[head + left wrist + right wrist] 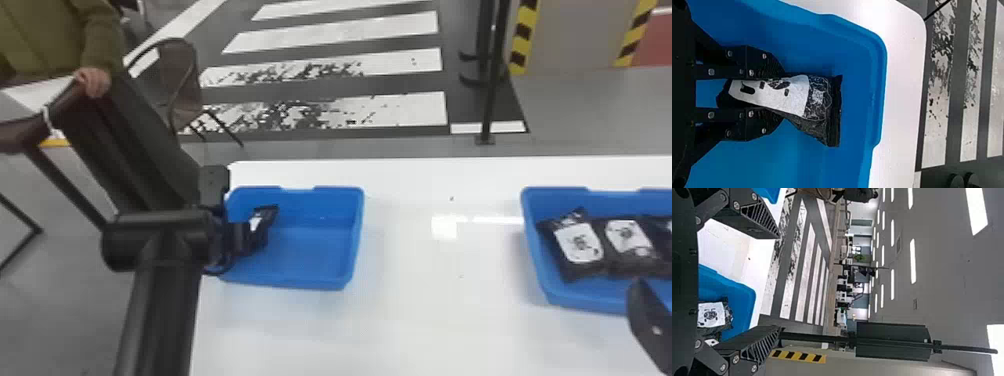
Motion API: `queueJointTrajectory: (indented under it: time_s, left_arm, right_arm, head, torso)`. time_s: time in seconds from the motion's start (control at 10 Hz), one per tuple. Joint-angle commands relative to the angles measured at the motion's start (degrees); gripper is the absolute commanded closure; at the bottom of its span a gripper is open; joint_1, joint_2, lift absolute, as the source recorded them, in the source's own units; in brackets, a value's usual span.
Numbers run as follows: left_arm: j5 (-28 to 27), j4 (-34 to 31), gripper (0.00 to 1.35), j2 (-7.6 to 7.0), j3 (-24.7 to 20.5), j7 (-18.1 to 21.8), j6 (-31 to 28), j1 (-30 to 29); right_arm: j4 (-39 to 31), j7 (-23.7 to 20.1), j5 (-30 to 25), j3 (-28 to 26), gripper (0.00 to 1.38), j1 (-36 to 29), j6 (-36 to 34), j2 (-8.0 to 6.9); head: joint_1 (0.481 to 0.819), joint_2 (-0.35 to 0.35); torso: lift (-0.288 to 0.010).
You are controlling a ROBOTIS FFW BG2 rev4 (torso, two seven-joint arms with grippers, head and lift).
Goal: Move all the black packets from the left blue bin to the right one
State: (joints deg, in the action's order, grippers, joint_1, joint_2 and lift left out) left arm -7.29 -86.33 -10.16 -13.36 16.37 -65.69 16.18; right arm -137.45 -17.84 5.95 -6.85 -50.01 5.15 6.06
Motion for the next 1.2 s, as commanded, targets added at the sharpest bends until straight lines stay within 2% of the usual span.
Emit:
queueJointTrajectory:
  time_s: [0.0,0.3,0.5,0.8,1.1]
  left_arm:
    - [3.18,-11.05,1.21,0.32,-0.58,0.24,0.87,-6.19]
    - [8.21,-27.23,1.21,0.93,-0.93,0.50,3.82,-16.46]
    - [13.46,-35.94,1.21,1.11,2.39,0.76,7.76,-22.79]
    - [21.58,-40.87,1.21,1.28,10.04,0.85,13.95,-27.29]
    - [26.72,-41.15,1.21,0.84,17.24,1.03,16.34,-26.44]
  right_arm:
    - [-0.15,0.00,0.56,0.00,0.22,0.24,-0.08,0.09]
    - [0.13,-2.02,2.73,0.68,0.22,4.17,-1.49,0.09]
    - [2.24,-5.80,5.82,1.94,0.23,9.09,-5.28,0.18]
    - [6.04,-13.01,12.79,4.23,0.24,17.67,-15.27,0.97]
    - [8.29,-14.50,20.67,11.20,0.24,24.42,-22.58,2.81]
  head:
    - [0.695,0.249]
    - [0.695,0.222]
    - [0.695,0.206]
    - [0.695,0.108]
    - [0.695,0.058]
  torso:
    - [-0.140]
    - [-0.140]
    - [-0.140]
    - [-0.140]
    - [-0.140]
